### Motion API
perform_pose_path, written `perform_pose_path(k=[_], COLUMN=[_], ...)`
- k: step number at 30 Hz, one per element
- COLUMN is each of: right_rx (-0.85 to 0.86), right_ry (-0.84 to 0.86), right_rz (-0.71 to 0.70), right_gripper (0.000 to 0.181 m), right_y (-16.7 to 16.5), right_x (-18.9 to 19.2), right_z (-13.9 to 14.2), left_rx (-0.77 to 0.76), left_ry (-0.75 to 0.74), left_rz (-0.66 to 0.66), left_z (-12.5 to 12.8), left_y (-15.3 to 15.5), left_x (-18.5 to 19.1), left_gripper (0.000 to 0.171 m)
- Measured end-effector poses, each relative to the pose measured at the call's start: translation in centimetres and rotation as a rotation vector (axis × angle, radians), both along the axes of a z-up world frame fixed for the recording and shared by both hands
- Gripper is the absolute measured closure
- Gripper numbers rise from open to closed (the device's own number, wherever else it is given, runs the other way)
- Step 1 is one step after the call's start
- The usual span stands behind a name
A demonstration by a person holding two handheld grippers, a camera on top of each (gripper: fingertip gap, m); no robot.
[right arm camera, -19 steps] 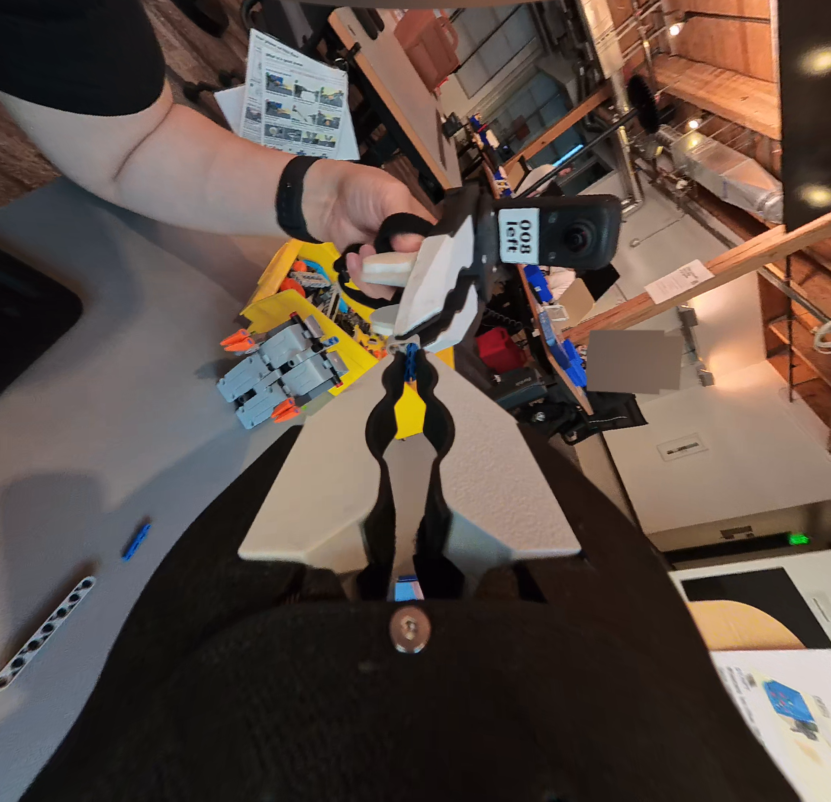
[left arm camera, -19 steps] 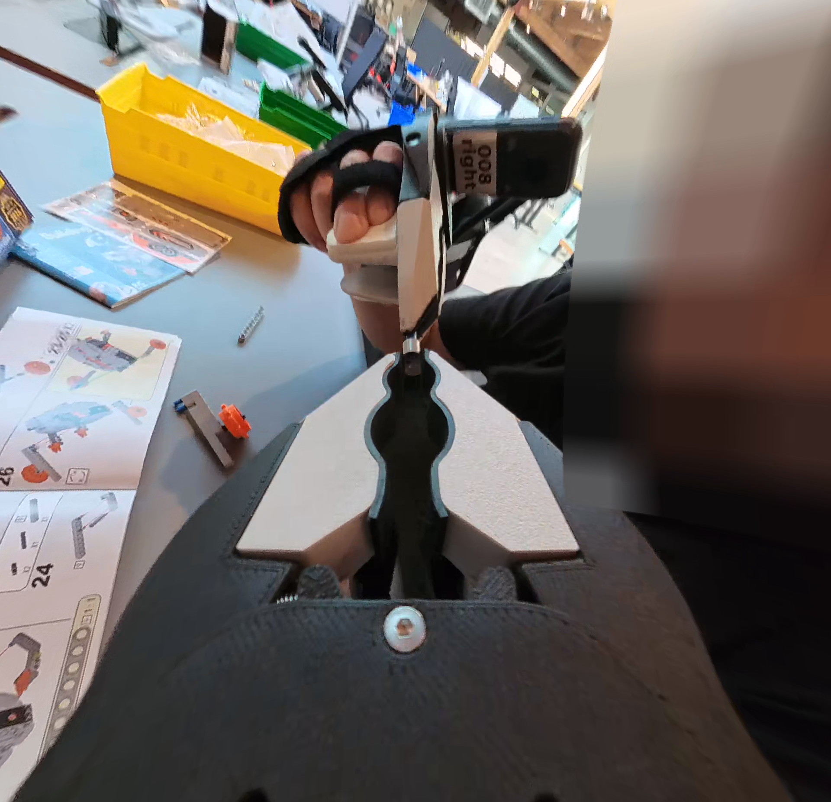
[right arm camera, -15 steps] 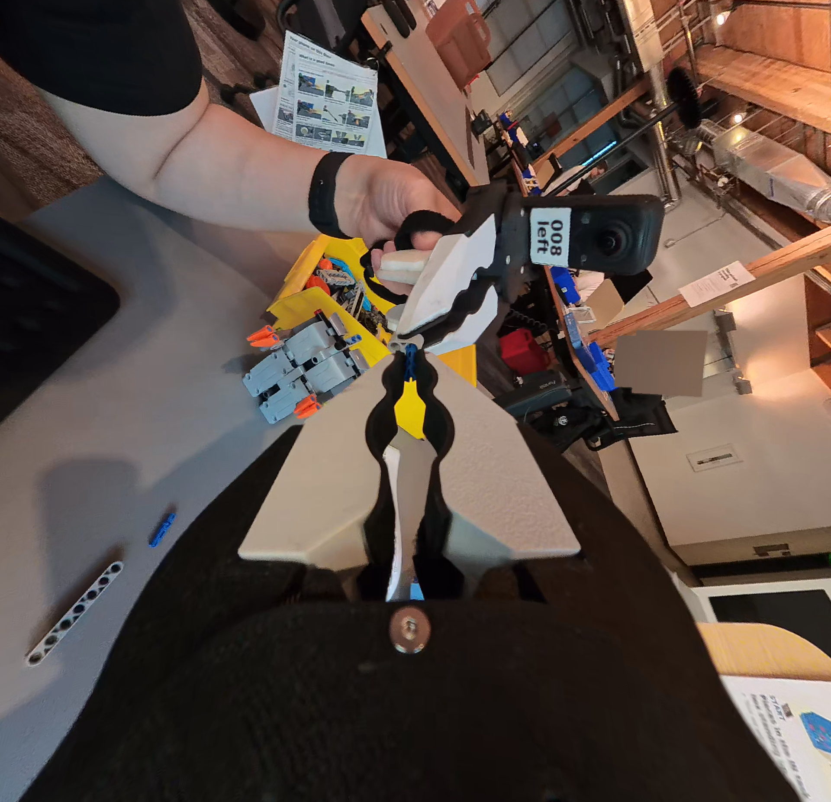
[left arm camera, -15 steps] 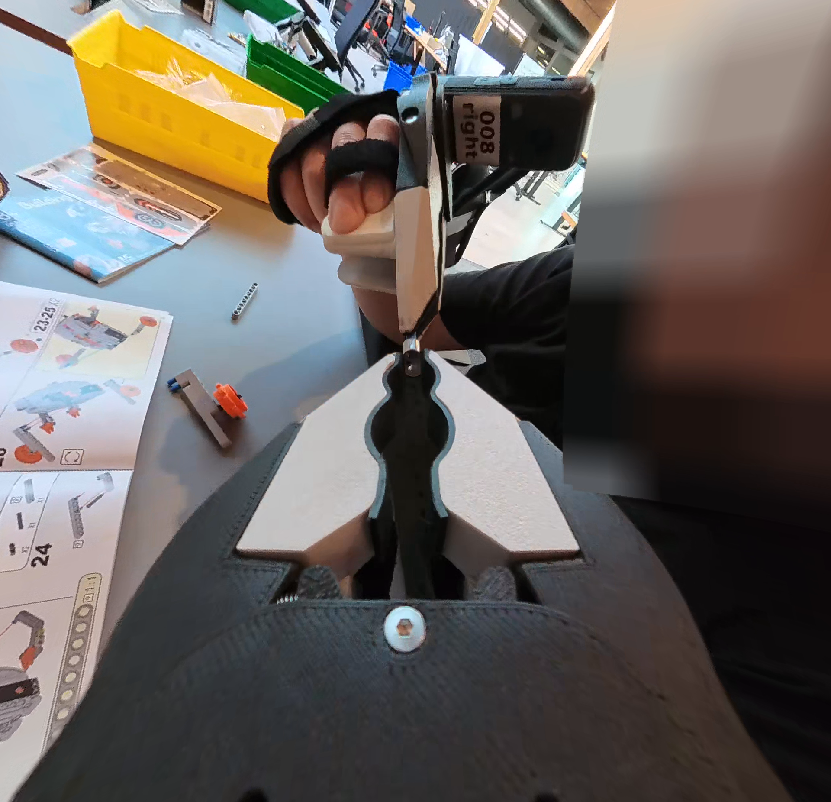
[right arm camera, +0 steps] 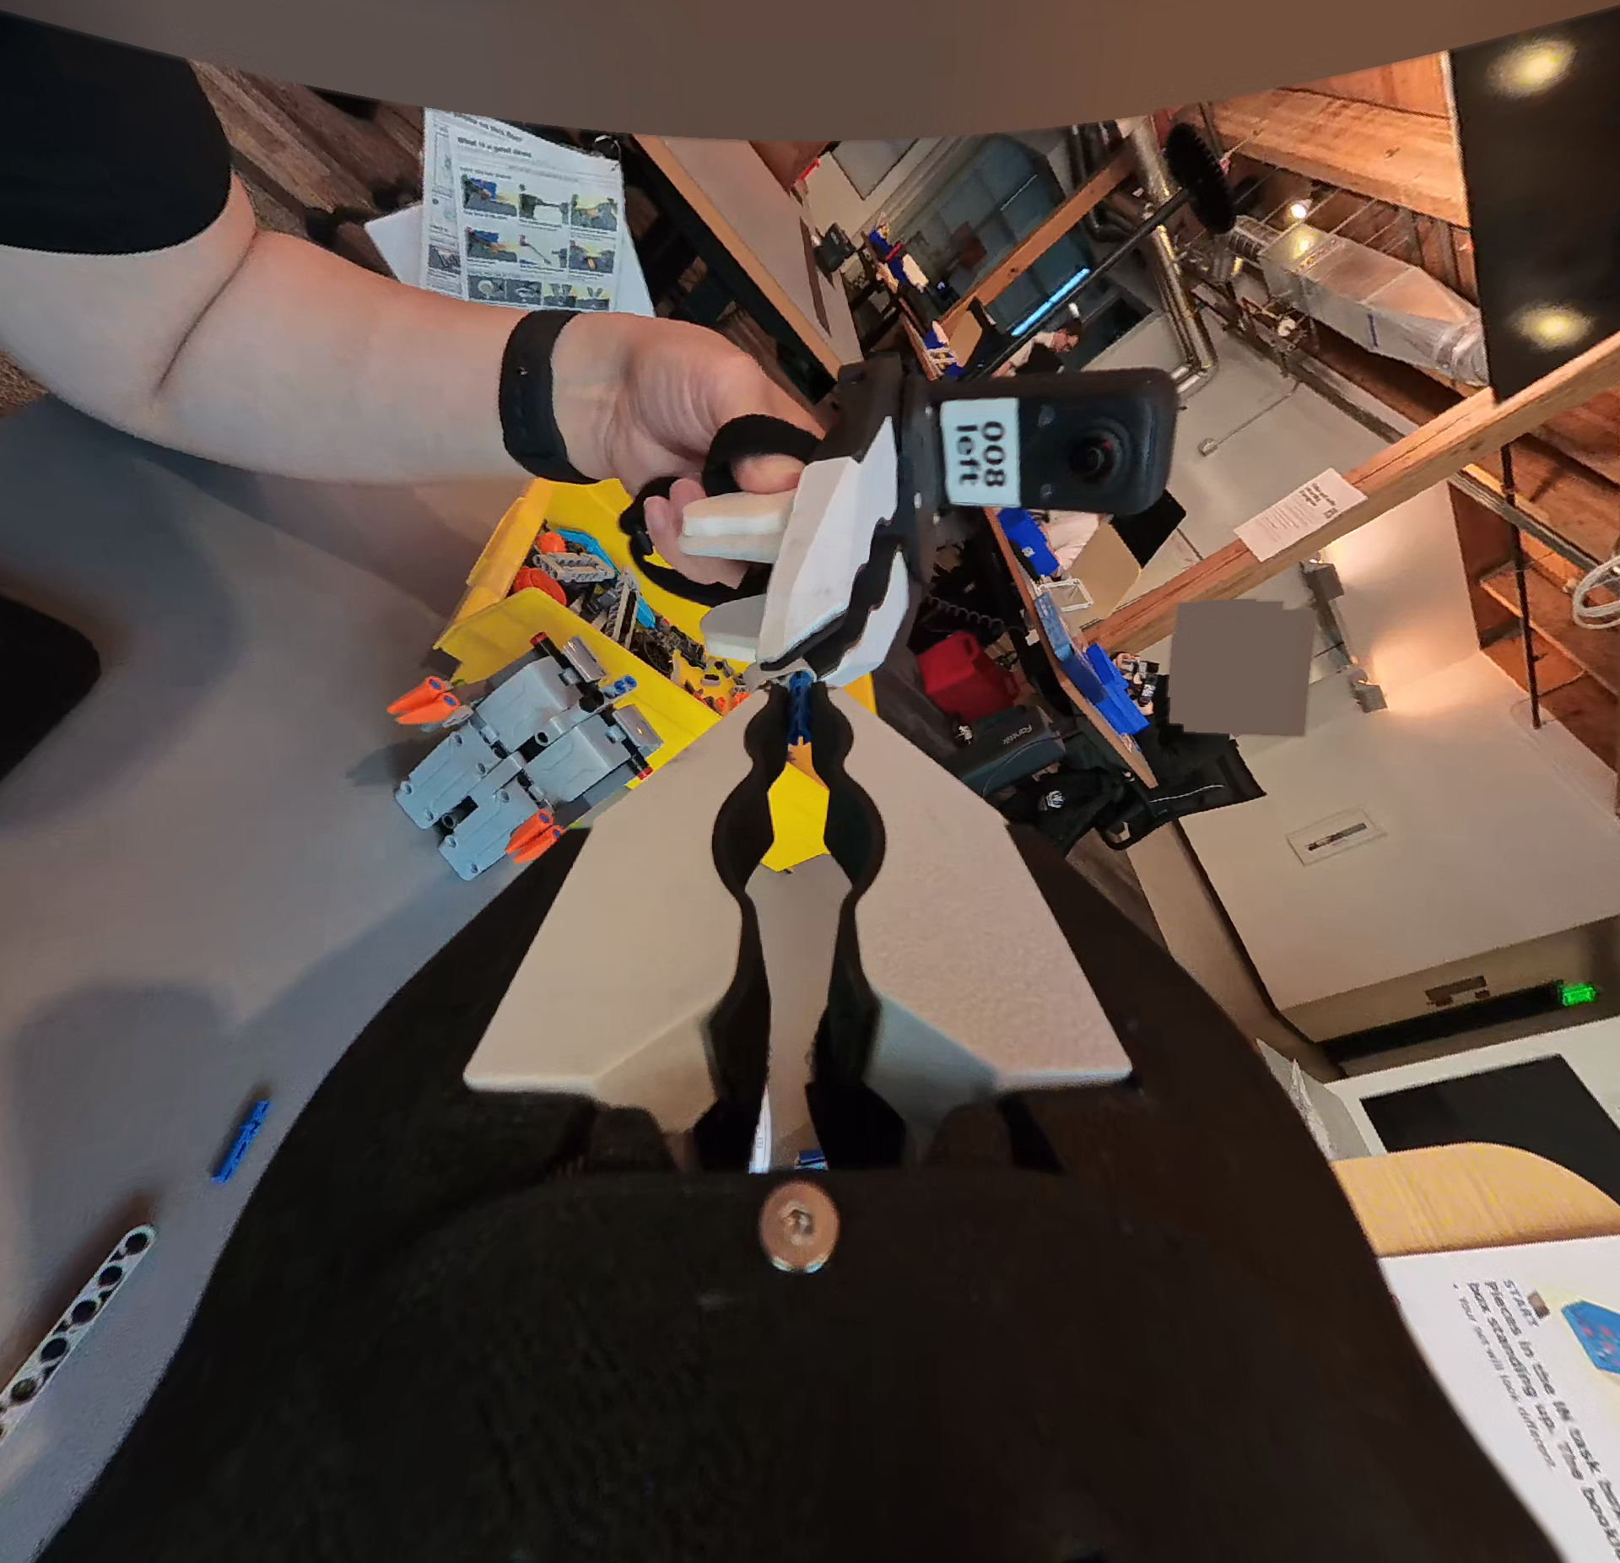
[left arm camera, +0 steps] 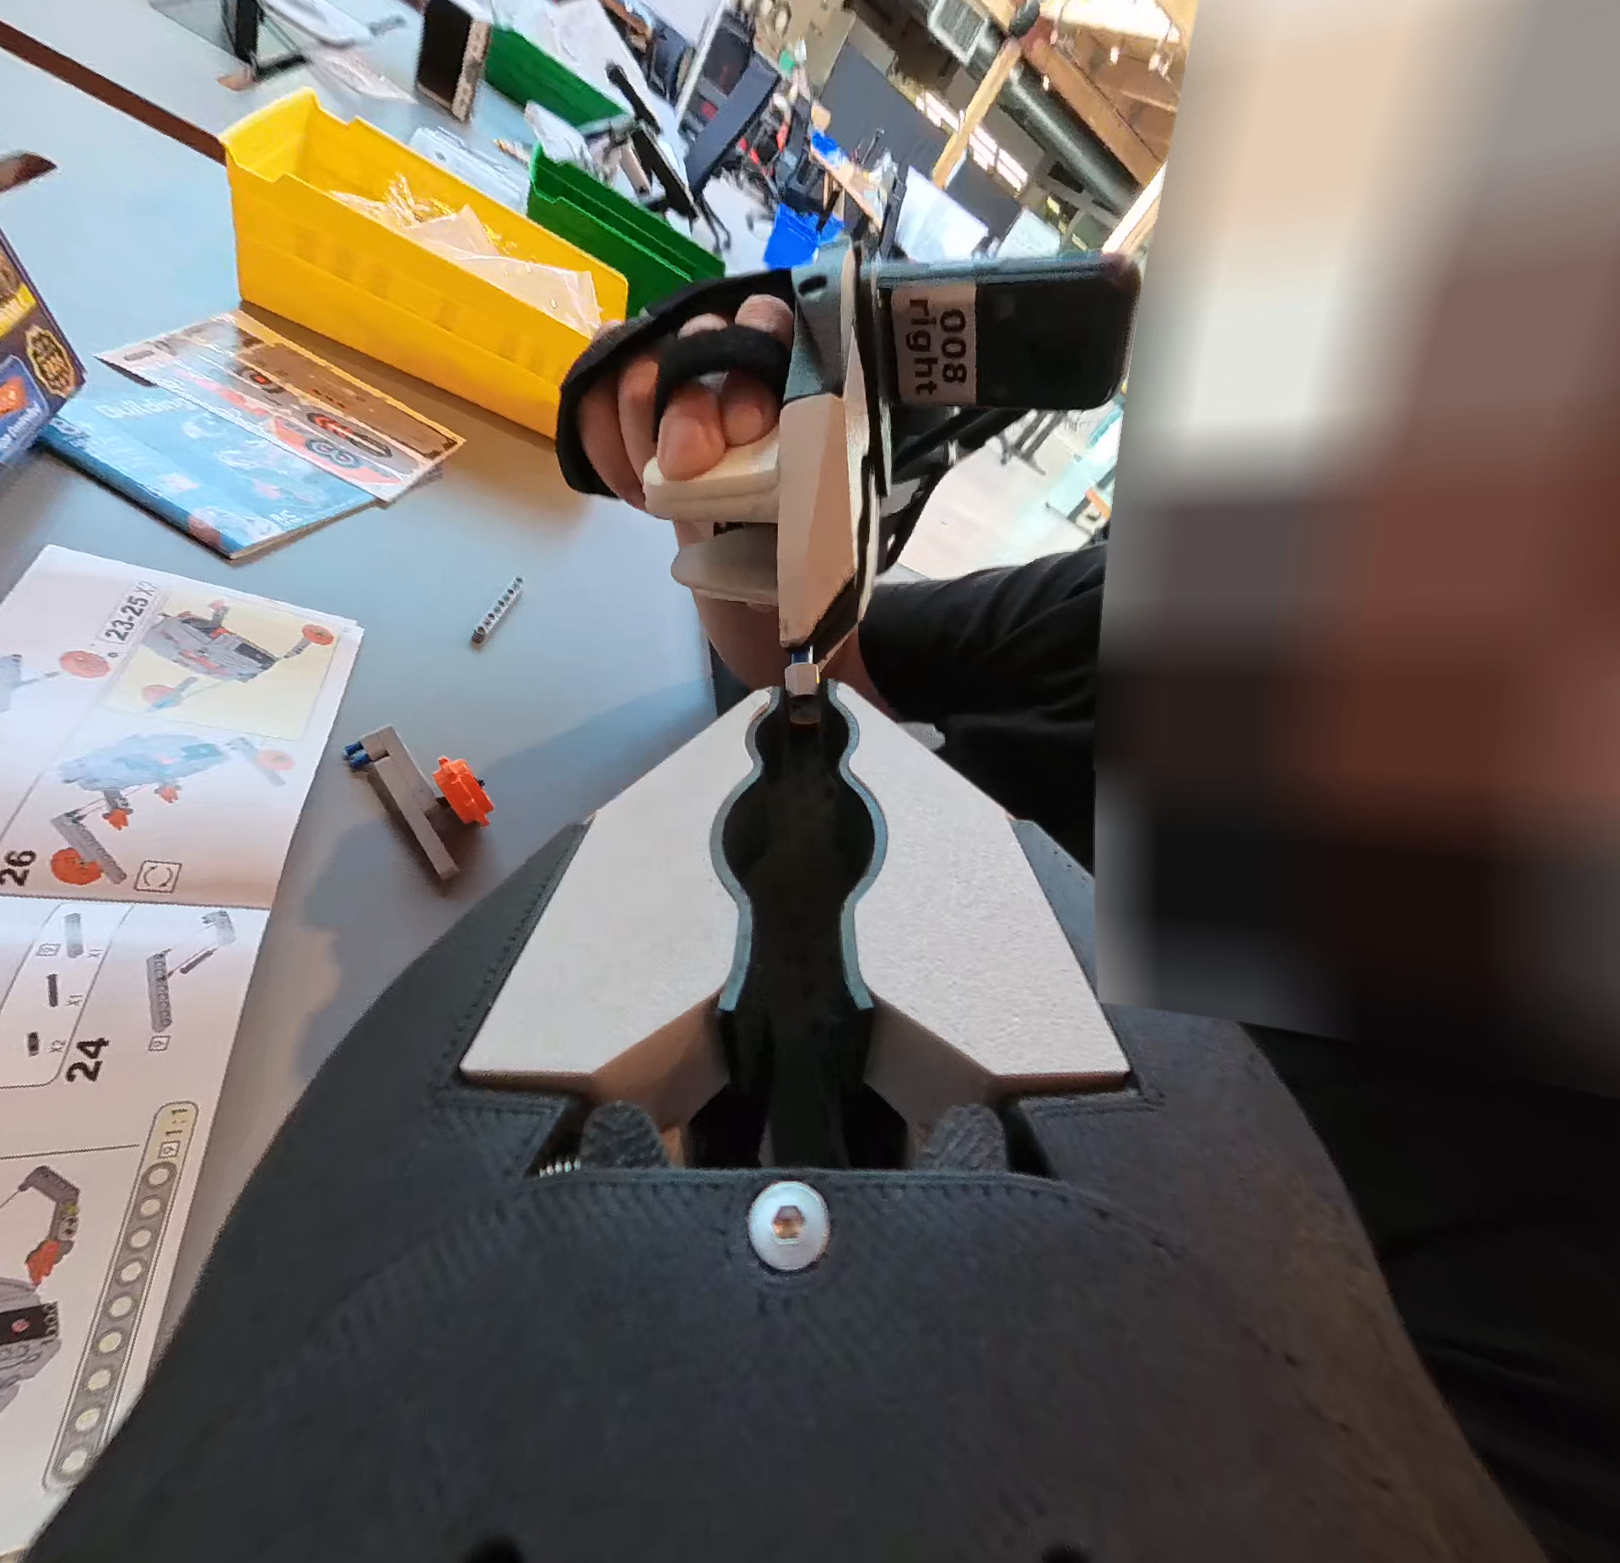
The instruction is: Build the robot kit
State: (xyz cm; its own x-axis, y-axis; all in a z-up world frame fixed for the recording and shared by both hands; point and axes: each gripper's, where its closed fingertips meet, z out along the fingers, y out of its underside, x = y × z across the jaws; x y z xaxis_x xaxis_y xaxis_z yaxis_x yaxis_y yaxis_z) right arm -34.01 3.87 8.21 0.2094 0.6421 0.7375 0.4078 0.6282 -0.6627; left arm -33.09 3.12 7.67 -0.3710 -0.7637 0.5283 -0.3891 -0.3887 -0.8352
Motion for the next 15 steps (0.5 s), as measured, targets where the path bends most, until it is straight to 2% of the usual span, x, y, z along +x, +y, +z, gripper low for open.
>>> perform_pose_path(k=[1,7,15], right_rx=[-0.002,-0.010,-0.045], right_ry=[-0.014,-0.057,-0.168], right_rz=[0.015,0.035,0.041], right_gripper=[0.178,0.178,0.177], right_y=[-0.3,-0.7,-0.9], right_x=[0.0,-0.1,-0.1], right_z=[-0.2,-0.9,-2.8], left_rx=[0.008,0.038,0.156], left_ry=[0.010,0.052,0.159], left_rz=[-0.012,-0.034,-0.037], left_z=[-0.1,-0.8,-2.8], left_y=[-0.2,-0.6,-0.9], left_x=[0.0,0.0,-0.1], left_gripper=[0.166,0.167,0.167])
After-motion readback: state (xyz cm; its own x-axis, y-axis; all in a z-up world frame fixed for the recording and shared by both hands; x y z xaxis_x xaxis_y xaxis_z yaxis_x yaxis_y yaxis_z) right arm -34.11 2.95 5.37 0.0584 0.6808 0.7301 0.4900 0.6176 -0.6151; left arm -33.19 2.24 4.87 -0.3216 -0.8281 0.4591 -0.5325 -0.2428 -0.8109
